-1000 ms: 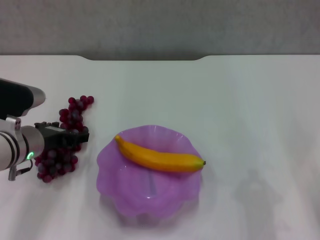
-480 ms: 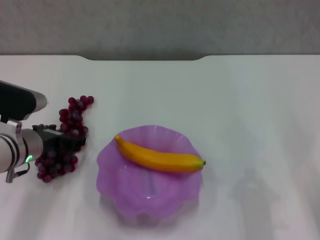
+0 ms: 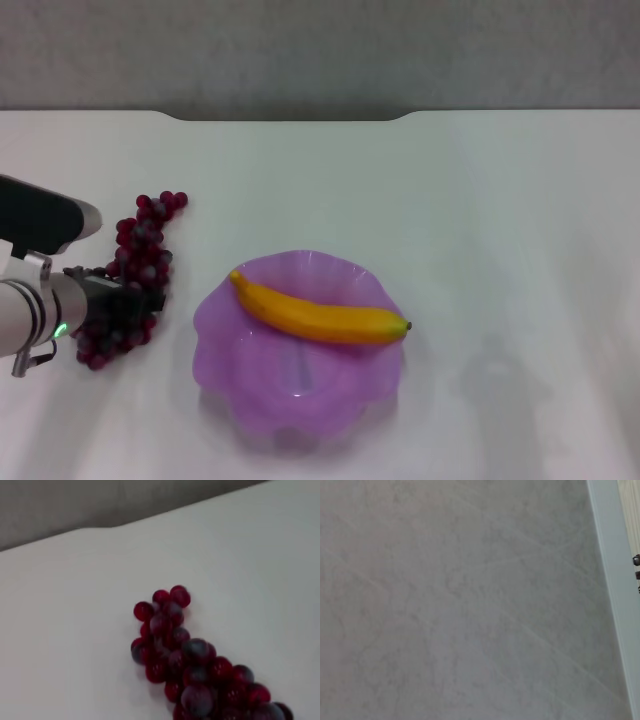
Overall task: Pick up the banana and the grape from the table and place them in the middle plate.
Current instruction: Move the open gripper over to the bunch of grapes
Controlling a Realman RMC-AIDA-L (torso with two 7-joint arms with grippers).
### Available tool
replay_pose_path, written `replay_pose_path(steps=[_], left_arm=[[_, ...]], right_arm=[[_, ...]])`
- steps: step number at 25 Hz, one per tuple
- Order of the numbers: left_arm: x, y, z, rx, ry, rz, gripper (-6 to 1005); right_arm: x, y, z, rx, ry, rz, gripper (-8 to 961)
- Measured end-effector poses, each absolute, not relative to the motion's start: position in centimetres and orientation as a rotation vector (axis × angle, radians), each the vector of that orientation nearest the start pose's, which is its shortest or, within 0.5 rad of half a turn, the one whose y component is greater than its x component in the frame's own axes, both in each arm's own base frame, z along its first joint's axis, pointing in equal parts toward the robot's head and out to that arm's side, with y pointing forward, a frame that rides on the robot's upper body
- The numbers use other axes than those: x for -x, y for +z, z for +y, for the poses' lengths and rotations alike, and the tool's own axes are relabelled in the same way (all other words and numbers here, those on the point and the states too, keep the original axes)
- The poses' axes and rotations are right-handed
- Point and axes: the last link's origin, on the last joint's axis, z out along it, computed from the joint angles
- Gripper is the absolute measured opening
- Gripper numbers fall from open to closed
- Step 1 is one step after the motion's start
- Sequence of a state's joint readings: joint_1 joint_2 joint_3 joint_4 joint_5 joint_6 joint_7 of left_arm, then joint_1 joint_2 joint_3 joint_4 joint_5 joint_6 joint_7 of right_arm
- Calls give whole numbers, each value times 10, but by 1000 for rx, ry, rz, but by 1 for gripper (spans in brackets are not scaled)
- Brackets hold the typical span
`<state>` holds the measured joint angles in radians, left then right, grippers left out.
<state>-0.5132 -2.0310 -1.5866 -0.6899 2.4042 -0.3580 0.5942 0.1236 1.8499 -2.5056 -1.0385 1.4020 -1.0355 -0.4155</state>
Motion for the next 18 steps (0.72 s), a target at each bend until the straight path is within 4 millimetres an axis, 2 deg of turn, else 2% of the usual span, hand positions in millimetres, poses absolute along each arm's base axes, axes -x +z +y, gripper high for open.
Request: replay_pose_path(steps=[4,18], left_arm=[[326,-33,400,1987,121,-947,874],[328,-34,399,1983,121,-946,855]], right_arm=[[-295,6,290,1404,699,699,-1],[-295,5,291,1410,694,694,-1]])
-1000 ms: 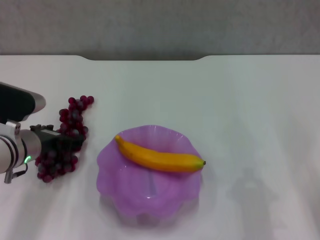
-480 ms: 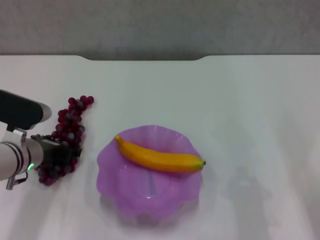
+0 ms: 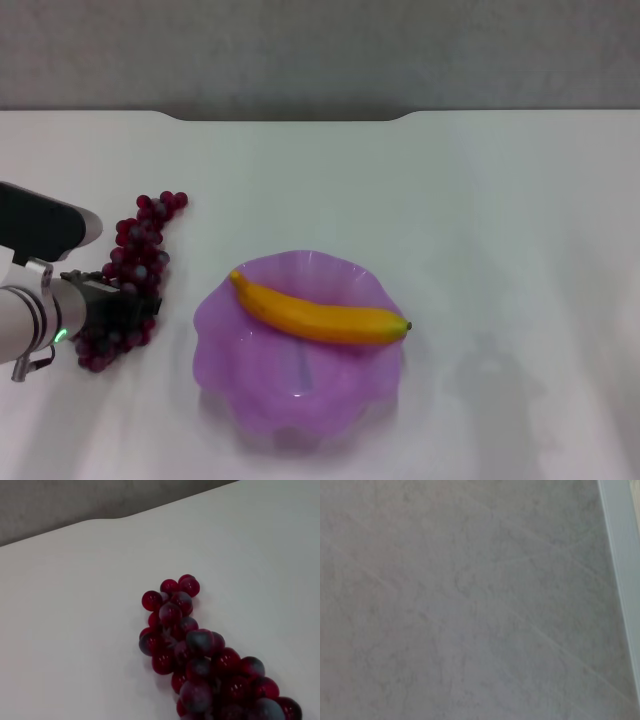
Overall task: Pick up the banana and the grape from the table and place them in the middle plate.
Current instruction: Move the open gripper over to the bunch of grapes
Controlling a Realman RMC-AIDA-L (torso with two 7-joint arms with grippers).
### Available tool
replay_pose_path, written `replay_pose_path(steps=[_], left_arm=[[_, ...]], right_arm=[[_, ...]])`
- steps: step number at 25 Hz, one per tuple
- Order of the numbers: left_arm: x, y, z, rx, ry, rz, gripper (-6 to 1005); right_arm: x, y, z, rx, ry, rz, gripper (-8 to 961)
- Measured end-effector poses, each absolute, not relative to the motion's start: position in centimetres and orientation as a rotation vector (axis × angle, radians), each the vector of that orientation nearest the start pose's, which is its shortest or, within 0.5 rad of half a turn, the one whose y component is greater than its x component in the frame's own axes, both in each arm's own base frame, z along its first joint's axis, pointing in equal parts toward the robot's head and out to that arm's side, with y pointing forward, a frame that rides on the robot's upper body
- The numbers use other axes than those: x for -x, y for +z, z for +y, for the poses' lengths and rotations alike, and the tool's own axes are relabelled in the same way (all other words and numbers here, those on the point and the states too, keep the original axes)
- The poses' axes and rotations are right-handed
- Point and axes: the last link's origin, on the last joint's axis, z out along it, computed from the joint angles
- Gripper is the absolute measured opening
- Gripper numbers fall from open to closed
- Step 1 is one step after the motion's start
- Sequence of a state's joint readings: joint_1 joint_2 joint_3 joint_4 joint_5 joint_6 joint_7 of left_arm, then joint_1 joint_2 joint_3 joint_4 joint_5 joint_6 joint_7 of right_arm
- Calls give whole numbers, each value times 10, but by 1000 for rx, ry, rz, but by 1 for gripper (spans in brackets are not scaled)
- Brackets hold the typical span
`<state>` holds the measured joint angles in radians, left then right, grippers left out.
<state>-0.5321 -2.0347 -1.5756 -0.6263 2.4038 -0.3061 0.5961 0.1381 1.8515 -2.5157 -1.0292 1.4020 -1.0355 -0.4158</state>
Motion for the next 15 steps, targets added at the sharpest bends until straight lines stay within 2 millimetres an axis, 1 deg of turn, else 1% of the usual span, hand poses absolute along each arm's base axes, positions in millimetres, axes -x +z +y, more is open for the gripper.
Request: replay_pose_path(steps=[6,11,15], left_arm=[[328,-34,398,1989,127,-947,847],[328,-34,398,1991,129,-947,757],[328,-33,398,1987,127,-952,733]], right_arm=[[-295,5,291,1410,694,694,-1],[-295,5,291,1410,694,694,-1],[-295,5,291,1410,694,694,-1]])
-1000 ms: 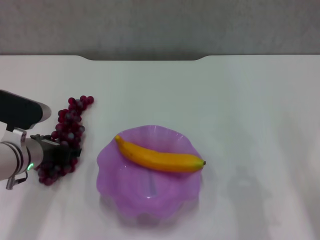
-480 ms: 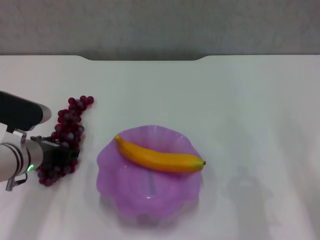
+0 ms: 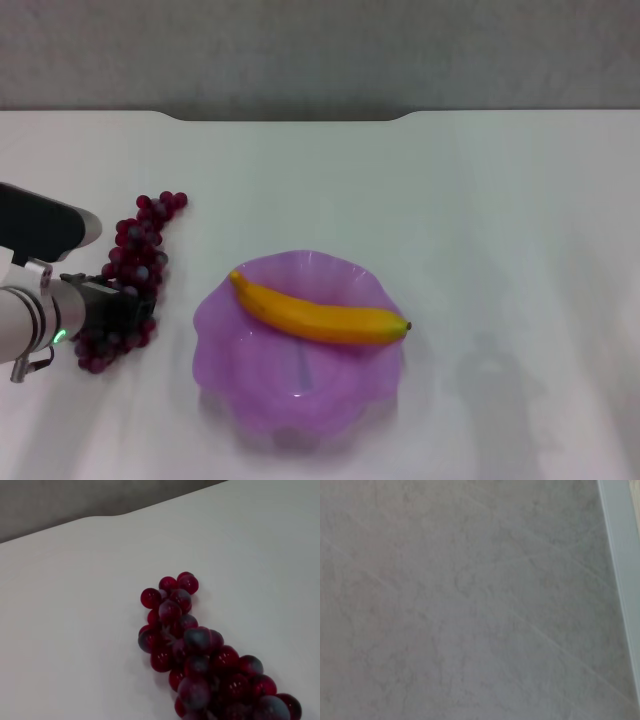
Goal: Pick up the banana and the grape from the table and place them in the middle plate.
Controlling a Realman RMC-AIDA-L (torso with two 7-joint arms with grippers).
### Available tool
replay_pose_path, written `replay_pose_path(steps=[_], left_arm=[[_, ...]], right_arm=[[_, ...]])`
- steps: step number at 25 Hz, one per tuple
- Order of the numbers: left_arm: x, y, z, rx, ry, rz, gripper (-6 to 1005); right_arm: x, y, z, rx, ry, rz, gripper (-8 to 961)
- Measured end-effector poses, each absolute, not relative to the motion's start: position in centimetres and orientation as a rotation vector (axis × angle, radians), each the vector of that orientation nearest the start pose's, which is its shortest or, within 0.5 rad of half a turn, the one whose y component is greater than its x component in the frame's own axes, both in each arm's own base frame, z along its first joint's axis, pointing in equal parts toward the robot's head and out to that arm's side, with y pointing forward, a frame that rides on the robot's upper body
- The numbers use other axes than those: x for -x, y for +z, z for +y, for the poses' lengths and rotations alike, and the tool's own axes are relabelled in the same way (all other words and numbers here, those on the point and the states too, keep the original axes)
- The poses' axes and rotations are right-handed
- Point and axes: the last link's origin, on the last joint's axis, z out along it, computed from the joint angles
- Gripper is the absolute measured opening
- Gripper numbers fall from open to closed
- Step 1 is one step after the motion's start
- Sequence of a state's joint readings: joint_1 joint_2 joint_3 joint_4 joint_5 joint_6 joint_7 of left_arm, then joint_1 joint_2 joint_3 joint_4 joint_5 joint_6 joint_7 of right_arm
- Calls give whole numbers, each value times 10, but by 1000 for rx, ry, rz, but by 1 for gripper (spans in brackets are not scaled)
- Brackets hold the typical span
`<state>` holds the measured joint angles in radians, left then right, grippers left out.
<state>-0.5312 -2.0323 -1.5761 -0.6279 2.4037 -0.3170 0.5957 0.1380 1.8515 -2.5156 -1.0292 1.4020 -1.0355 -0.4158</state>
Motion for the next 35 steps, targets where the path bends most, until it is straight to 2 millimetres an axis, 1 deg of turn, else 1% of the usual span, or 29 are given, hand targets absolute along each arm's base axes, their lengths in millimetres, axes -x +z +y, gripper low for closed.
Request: replay_pose_path(steps=[14,28,35], left_arm=[[328,-32,399,1977,113,-966,624],[331,-24,402,1929,77,-993,522],[333,-19,404,1906,61,-1000,467]], right_arm=[[-296,5,291,1410,691,693,-1],[-298,4,292,1408,701,708,-1],[-293,2,293,1431,717,681,-1]])
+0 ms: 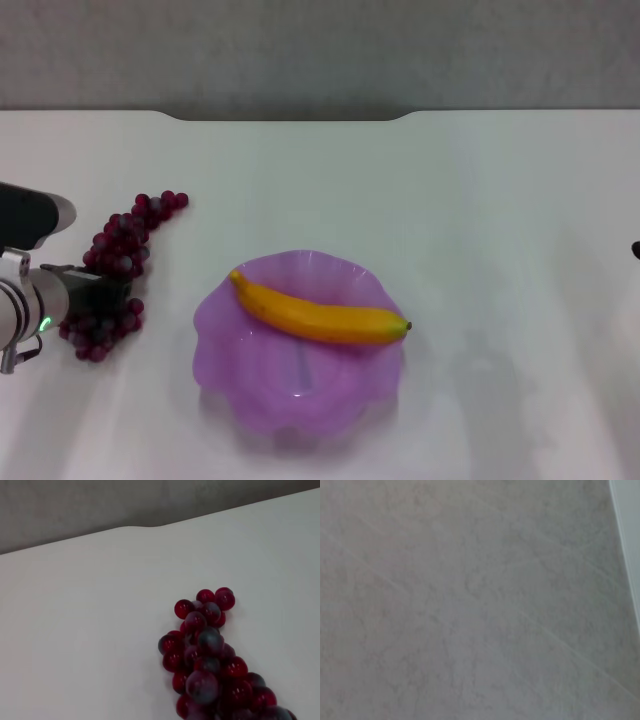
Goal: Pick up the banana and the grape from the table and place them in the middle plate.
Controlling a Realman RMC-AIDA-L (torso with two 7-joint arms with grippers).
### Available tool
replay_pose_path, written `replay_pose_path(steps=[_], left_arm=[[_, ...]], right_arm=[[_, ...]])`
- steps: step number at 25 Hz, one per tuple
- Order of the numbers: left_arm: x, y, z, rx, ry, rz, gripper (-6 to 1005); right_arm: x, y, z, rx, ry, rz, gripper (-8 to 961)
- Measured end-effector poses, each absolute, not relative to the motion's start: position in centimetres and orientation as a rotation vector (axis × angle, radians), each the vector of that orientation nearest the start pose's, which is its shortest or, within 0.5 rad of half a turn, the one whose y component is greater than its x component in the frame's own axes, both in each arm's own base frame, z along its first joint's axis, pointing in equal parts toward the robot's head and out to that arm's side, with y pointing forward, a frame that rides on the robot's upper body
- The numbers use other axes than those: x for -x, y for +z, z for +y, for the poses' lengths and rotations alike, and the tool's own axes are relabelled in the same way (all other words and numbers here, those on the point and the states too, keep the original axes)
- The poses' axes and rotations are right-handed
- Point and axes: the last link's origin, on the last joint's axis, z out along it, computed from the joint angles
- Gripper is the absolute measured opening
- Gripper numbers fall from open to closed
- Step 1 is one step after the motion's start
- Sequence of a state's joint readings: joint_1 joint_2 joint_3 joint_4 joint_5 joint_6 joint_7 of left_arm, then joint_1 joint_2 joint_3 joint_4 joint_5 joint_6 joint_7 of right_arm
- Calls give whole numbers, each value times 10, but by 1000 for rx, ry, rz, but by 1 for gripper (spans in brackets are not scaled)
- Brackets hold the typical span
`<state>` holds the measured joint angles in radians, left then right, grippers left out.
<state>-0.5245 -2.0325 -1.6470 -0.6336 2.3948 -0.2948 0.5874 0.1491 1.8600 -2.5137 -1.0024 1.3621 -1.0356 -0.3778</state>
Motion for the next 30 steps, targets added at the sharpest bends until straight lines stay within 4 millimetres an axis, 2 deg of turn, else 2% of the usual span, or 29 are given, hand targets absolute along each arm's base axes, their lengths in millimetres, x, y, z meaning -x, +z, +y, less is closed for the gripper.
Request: replay_pose_path(steps=[10,21,30], left_arm=[[332,-19,404,1880,31,-1003,398],[332,-19,404,1859,-3,-1012,372],[332,-17,405,1838,-25,-1015,293]], right_arm=[[-295,2,293,1428,710,682,-1],[-295,1,295,1433,705,676,-1],[-296,0,296,1436,708,680,-1]])
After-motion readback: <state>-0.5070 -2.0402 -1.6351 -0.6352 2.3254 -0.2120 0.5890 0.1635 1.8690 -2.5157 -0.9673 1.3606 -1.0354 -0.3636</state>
